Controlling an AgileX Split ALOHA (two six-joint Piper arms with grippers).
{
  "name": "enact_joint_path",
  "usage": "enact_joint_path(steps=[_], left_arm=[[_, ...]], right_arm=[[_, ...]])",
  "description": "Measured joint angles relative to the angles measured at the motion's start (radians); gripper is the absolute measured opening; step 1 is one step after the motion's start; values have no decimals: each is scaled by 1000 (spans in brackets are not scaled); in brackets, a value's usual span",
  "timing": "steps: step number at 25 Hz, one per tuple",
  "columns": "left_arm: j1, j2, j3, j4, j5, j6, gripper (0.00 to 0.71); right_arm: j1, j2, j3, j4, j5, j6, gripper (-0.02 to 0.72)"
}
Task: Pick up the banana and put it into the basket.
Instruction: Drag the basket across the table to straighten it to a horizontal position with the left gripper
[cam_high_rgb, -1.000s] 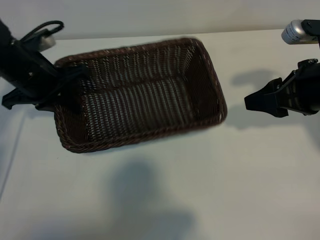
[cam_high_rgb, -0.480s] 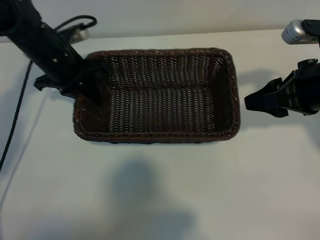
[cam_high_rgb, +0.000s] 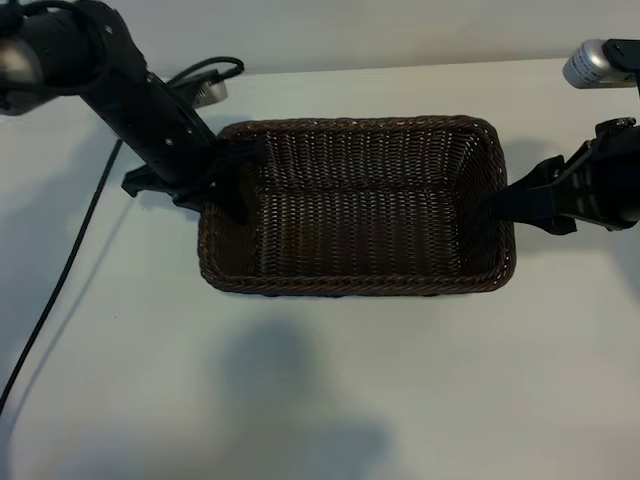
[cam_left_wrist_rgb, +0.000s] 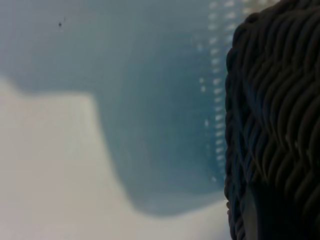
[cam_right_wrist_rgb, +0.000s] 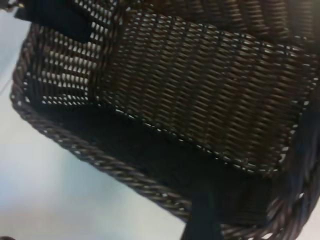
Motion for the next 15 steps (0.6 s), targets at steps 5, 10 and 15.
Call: enact_joint_path(steps=[5,10,15], left_arm=[[-1,41,0,0,-27,-10,155],[-1,49,-4,-5,-38,-9,155],[-1,52,-9,-6,-37,-9,155]], right_arm=[[0,0,0,0,0,0,571],[0,0,0,0,0,0,571],[0,0,0,0,0,0,571]])
